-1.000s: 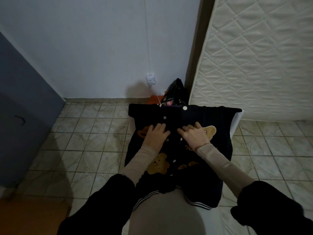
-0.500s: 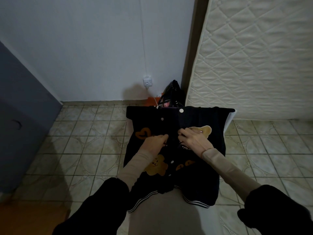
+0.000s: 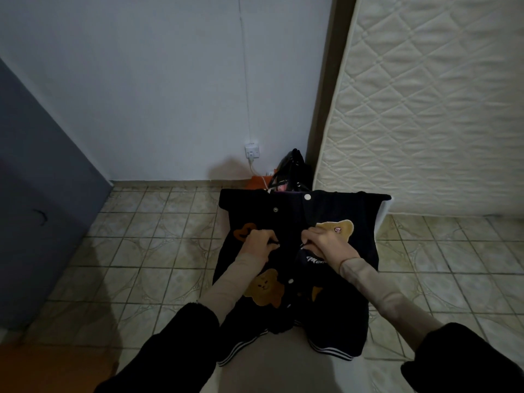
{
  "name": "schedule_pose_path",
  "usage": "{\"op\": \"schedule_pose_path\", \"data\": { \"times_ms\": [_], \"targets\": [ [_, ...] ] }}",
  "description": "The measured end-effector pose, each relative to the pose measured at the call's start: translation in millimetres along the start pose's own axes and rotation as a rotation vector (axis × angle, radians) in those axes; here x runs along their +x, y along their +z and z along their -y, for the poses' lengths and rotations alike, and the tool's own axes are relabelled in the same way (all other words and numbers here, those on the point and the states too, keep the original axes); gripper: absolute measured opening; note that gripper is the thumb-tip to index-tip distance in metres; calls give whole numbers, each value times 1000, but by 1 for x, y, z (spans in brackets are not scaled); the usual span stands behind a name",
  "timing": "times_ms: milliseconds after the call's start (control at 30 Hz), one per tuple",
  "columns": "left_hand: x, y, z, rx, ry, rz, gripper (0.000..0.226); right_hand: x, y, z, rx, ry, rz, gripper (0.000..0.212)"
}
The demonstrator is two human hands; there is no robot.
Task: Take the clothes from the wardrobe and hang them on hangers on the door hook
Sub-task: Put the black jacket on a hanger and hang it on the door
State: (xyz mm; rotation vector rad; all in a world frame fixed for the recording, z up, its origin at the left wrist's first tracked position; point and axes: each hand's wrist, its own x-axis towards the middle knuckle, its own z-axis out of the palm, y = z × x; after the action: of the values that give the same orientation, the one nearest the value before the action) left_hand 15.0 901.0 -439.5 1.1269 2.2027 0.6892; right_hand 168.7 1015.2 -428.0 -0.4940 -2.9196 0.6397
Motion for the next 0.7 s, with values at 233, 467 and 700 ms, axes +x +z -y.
{"op": "schedule_pose_path", "data": {
  "times_ms": [233,467,700],
  "targets": [
    [1,3,-19,-350,-100,-56,12,8,4,2,102,33,-166,14],
    [0,3,-28,-455,-129,-22,15,9,8,6,240,117,-223,11],
    [3,3,-24,-474,-140,23,18,10,3,11,228,97,-212,14]
  ]
}}
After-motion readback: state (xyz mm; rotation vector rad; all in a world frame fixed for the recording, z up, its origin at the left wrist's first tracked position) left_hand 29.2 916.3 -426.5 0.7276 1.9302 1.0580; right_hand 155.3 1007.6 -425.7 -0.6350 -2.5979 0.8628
